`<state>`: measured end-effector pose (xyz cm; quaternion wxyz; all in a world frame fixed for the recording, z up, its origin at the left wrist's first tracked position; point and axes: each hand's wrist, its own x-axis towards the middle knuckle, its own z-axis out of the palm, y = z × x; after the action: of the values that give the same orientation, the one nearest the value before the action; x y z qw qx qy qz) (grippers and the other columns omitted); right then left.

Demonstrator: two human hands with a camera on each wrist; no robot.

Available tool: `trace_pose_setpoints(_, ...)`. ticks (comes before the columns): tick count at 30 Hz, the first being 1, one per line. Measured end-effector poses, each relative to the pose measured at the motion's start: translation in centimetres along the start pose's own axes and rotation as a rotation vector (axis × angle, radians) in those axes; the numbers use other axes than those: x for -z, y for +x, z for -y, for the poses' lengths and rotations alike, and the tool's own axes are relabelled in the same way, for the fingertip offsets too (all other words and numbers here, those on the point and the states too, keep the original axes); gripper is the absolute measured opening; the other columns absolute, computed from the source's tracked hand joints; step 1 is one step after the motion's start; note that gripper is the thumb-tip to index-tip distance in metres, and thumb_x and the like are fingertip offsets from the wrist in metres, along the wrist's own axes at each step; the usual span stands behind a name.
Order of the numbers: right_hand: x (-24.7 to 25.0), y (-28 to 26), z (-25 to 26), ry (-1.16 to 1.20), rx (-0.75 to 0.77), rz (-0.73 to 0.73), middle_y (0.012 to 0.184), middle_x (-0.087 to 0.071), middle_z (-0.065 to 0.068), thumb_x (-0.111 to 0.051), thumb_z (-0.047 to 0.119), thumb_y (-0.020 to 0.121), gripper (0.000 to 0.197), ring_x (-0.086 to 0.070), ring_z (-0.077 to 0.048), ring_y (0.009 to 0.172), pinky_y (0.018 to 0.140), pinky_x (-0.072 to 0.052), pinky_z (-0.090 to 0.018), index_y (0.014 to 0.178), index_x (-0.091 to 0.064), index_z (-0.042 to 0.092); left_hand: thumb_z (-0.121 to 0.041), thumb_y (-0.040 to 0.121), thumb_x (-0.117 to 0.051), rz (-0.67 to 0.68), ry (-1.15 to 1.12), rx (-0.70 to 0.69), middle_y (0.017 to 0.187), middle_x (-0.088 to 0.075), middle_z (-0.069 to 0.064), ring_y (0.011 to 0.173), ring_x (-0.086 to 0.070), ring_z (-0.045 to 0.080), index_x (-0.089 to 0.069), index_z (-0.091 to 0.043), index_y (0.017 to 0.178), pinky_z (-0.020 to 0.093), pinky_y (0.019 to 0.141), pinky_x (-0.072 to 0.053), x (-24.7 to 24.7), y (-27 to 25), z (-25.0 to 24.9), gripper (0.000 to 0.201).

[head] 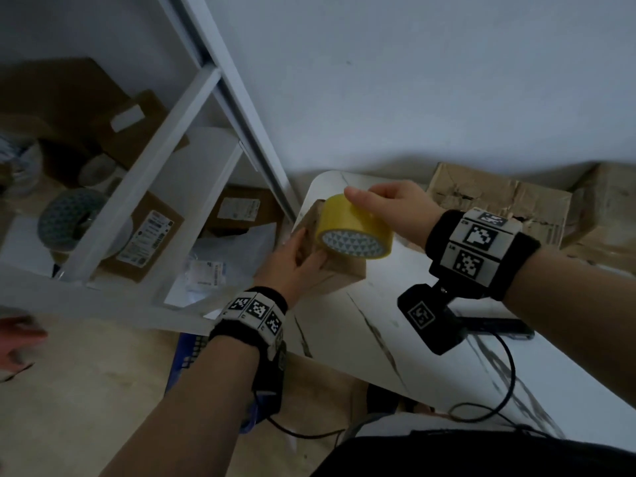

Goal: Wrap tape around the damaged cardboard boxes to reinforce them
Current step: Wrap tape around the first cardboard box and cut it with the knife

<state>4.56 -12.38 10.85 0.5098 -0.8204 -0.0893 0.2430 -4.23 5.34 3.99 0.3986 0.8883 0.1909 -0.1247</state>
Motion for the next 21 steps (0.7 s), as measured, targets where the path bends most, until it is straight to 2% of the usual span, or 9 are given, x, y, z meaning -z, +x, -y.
trace_pose_setpoints(3,-0.1,0.1,0.4,-0.027,0.031,0.020,0.075,-0.056,0.004,-0.055,0.050,0.088,0.037,-0.053,-0.010,0.072,0.063,-0.043,-0.022,0.082,-0.063,0.014,-0.067,0.071,-0.040,-0.034,-0.042,-0.058,0.114,-0.062,-0.003,0.105,-0.058,0.019,-0.045,-0.037,0.133,0.040,0.092,-0.048,0.1,-0.4,-0.3,0.069)
trace_pose_setpoints(5,-0.3,0.2,0.4,-0.054,0.037,0.026,0.072,-0.055,0.005,-0.053,0.049,0.090,0.035,-0.053,-0.009,0.069,0.059,-0.042,-0.022,0.075,-0.060,0.018,-0.054,0.081,-0.048,-0.085,-0.033,-0.142,0.117,-0.059,-0.005,0.109,-0.056,0.017,-0.045,-0.033,0.134,0.033,0.089,-0.046,0.2,-0.8,-0.7,0.058)
trace_pose_setpoints(6,-0.5,0.3,0.5,-0.062,0.042,0.023,0.069,-0.054,0.006,-0.052,0.049,0.091,0.035,-0.052,-0.008,0.066,0.057,-0.040,-0.021,0.072,-0.058,0.020,-0.052,0.079,-0.054,-0.100,-0.029,-0.176,0.122,-0.055,-0.007,0.112,-0.054,0.014,-0.043,-0.033,0.136,0.032,0.090,-0.044,0.1,-0.9,-0.9,0.061)
trace_pose_setpoints(9,-1.0,0.6,0.6,-0.042,0.049,0.008,0.065,-0.053,0.005,-0.052,0.048,0.091,0.036,-0.052,-0.009,0.061,0.056,-0.040,-0.021,0.067,-0.055,0.021,-0.060,0.052,-0.079,-0.070,-0.014,-0.196,0.133,-0.044,-0.013,0.120,-0.047,0.009,-0.030,-0.040,0.138,0.033,0.096,-0.045,-0.7,-0.7,-1.6,0.101)
trace_pose_setpoints(11,-1.2,0.7,0.8,-0.028,0.045,0.003,0.067,-0.055,0.005,-0.052,0.049,0.091,0.036,-0.054,-0.010,0.064,0.058,-0.043,-0.023,0.068,-0.056,0.022,-0.050,0.047,-0.087,-0.047,-0.038,-0.157,0.130,-0.046,-0.013,0.118,-0.047,0.008,-0.032,-0.038,0.134,0.022,0.092,-0.045,-1.1,-0.2,-1.9,0.103)
trace_pose_setpoints(12,-1.2,0.8,0.8,-0.036,0.044,0.004,0.068,-0.056,0.005,-0.051,0.049,0.091,0.036,-0.054,-0.010,0.064,0.059,-0.044,-0.023,0.068,-0.056,0.022,-0.042,0.048,-0.088,-0.038,-0.086,-0.147,0.123,-0.050,-0.013,0.113,-0.050,0.007,-0.037,-0.037,0.129,0.014,0.084,-0.043,-1.1,0.0,-2.0,0.096)
trace_pose_setpoints(14,-1.2,0.7,0.9,-0.068,0.051,0.014,0.069,-0.056,0.005,-0.050,0.050,0.091,0.037,-0.055,-0.010,0.066,0.060,-0.044,-0.023,0.070,-0.056,0.021,-0.036,0.053,-0.086,-0.029,-0.146,-0.139,0.118,-0.056,-0.012,0.106,-0.055,0.007,-0.045,-0.030,0.129,0.011,0.076,-0.041,-0.9,0.3,-2.0,0.087)
trace_pose_setpoints(18,-1.0,0.4,1.1,-0.131,0.077,0.050,0.070,-0.057,0.005,-0.048,0.052,0.091,0.039,-0.056,-0.010,0.067,0.063,-0.046,-0.024,0.073,-0.058,0.020,-0.029,0.066,-0.083,-0.006,-0.146,-0.127,0.123,-0.058,-0.003,0.109,-0.056,0.012,-0.043,-0.019,0.137,0.024,0.084,-0.045,-0.3,0.8,-1.1,0.082)
trace_pose_setpoints(21,-0.9,0.2,1.7,-0.280,0.107,0.022,0.072,-0.059,0.002,-0.049,0.055,0.089,0.044,-0.056,-0.012,0.066,0.060,-0.045,-0.024,0.078,-0.062,0.014,-0.027,0.068,-0.082,0.005,-0.141,-0.119,0.115,-0.060,-0.009,0.107,-0.057,0.010,-0.043,-0.019,0.138,0.014,0.076,-0.043,0.0,0.8,-0.9,0.081)
